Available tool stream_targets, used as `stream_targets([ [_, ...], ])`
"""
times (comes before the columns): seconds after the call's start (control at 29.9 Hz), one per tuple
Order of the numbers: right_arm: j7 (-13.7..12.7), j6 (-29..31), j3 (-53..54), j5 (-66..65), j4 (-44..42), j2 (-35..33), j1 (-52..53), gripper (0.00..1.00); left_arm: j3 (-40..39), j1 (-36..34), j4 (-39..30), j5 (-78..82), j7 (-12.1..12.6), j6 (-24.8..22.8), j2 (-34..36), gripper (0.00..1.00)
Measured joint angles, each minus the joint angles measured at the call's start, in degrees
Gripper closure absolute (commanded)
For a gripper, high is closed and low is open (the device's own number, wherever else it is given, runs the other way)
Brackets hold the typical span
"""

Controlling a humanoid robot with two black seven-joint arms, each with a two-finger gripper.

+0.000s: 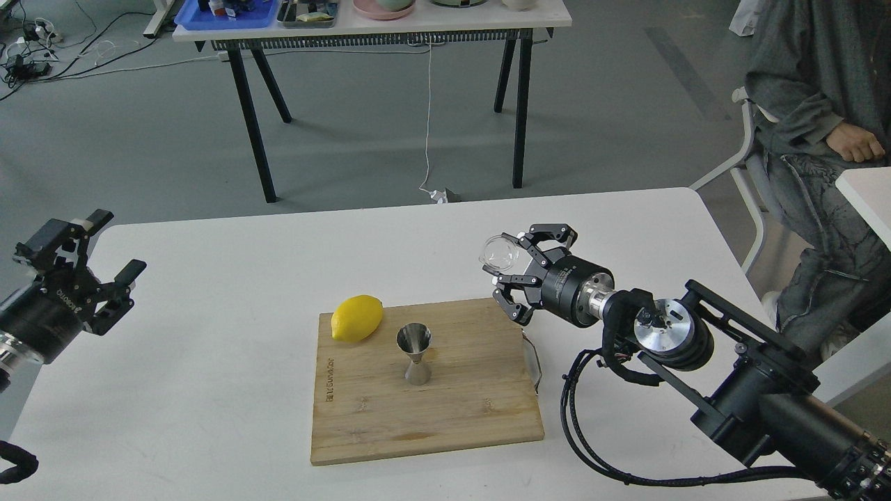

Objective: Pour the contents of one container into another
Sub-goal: 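Carry the glass with the right gripper above the jigger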

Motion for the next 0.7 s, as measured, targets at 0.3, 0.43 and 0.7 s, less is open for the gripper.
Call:
stream_targets([
  [0.3,-1.92,1.88,-6.53,-6.42,0.00,0.04,4.60,0.59,-0.02,-0.42,1.62,0.00,0.00,0.00,-1.24,0.04],
  [0.43,-2.58,3.14,-7.98,-8.17,0.00,0.09,5.61,0.59,-0.02,-0.47,1.65,0.01,0.00,0.00,-1.74,0.04],
  [0.7,-3.54,4.72,-11.18,-10.39,0.00,0.10,8.39,0.59,-0.02,-0.47,1.65,0.02,0.00,0.00,-1.83,0.04],
])
